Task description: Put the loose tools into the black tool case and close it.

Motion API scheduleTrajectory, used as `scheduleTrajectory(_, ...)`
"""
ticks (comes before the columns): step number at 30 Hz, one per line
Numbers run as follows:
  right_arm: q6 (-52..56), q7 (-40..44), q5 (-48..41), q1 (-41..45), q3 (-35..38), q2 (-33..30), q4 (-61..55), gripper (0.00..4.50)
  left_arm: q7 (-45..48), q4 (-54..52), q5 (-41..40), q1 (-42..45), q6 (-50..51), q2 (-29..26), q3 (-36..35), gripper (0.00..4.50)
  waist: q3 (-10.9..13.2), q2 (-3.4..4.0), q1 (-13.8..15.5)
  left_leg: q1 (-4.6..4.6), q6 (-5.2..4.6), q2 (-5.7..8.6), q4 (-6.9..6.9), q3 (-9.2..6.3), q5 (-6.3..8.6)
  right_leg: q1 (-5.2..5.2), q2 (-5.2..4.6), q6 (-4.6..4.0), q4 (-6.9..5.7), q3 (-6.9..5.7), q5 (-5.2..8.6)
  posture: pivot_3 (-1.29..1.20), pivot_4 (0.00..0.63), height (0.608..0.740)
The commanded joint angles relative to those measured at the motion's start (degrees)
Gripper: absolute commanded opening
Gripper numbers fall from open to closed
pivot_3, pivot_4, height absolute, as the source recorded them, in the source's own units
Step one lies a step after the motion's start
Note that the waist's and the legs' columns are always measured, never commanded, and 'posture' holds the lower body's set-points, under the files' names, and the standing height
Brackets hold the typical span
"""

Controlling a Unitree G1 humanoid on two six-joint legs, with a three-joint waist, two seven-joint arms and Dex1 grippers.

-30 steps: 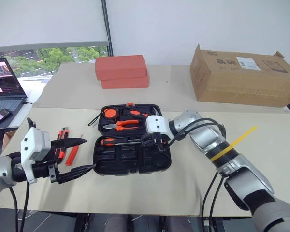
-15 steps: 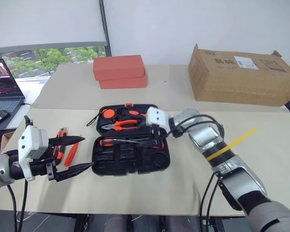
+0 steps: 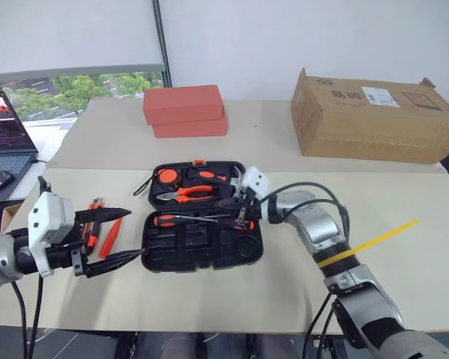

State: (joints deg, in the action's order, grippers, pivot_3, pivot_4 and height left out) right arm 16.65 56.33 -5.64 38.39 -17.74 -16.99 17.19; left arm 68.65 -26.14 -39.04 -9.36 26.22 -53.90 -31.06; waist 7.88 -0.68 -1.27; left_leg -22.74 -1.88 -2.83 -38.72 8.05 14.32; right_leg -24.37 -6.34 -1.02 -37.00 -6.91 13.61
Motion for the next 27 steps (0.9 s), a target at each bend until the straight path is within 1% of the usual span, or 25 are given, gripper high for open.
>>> scheduleTrajectory(1,-2.0,2.4,0.1,-1.4,-2.0,-0.2,-3.8,0.05,0.6,0.1,0.3,0.5,-1.4,-0.9,-0.5,4.5,0.0,0.0,0.0,0.01,0.0,0.0,0.0,0.0,0.0,0.0,0.0,0.0,0.0,0.01,0.0,0.0,0.15,0.711)
scheduleTrajectory(5,-3.2,2.8,0.3,-2.0,-2.3,-0.5,-4.3,0.05,0.9,0.3,0.6,0.7,-1.5,-0.8,-0.3,4.5,0.0,0.0,0.0,0.02,0.0,0.0,0.0,0.0,0.01,0.02,-0.01,0.01,0.0,0.01,0.0,0.0,0.15,0.711)
scheduleTrajectory(8,-5.0,0.2,1.0,-1.4,-1.1,0.3,-3.3,0.05,1.1,0.4,0.7,0.7,-1.6,-0.8,-0.2,4.5,0.0,0.0,0.0,0.02,0.01,0.0,0.0,0.0,0.01,0.01,0.0,0.0,0.01,0.01,0.01,0.0,0.15,0.711)
scheduleTrajectory(10,-5.3,-0.4,0.0,-0.7,0.4,0.8,-3.3,0.05,1.1,0.5,0.8,0.8,-1.6,-0.8,-0.1,4.5,0.0,0.0,0.0,0.02,0.01,0.0,0.0,0.0,0.01,0.01,-0.01,0.0,0.0,0.01,0.01,0.0,0.15,0.711)
scheduleTrajectory(13,-4.1,-0.1,-4.1,-0.7,3.5,1.9,-5.0,0.05,1.1,0.5,0.9,0.7,-1.7,-0.7,-0.2,4.5,0.0,0.0,0.2,0.02,0.01,0.0,0.0,0.0,0.01,0.01,-0.02,0.0,0.0,0.0,0.0,0.0,0.15,0.711)
scheduleTrajectory(15,-3.8,2.1,-9.6,-1.7,6.4,3.3,-7.5,0.05,0.8,0.6,1.4,0.4,-1.8,-0.6,-0.1,4.5,0.0,0.0,0.3,0.01,0.01,0.01,0.0,0.0,0.01,0.01,-0.02,0.0,0.0,0.0,0.0,0.0,0.15,0.711)
scheduleTrajectory(17,-2.8,3.8,-11.8,-2.9,6.9,3.0,-9.2,0.05,0.9,0.6,1.4,0.2,-2.0,-0.5,0.1,4.5,0.0,-0.01,0.3,0.0,0.01,0.0,0.0,-0.01,0.01,0.02,-0.02,0.0,0.01,0.0,0.0,0.0,0.15,0.711)
scheduleTrajectory(20,-3.1,4.6,-8.8,-3.9,4.4,0.8,-8.8,0.05,1.0,0.6,1.1,0.3,-1.9,-0.3,0.3,4.5,0.0,0.0,0.3,0.01,0.0,0.0,0.0,-0.03,0.02,0.04,-0.02,0.0,0.03,-0.01,0.0,0.0,0.15,0.711)
scheduleTrajectory(25,-4.1,3.3,1.4,-4.2,-2.8,-3.5,-4.6,0.05,1.0,1.0,1.2,0.5,-2.4,-0.5,0.5,4.5,0.0,0.0,0.4,0.03,-0.03,0.01,0.0,-0.02,0.04,0.03,-0.05,0.0,0.01,-0.03,0.01,0.0,0.15,0.711)
scheduleTrajectory(27,-4.0,3.2,3.6,-4.3,-4.6,-4.5,-3.9,0.05,1.0,1.2,1.2,0.4,-2.5,-0.5,0.5,4.5,0.0,0.02,0.2,0.03,-0.02,0.01,0.01,-0.01,0.04,0.0,-0.04,-0.01,0.0,-0.02,0.02,0.0,0.15,0.711)
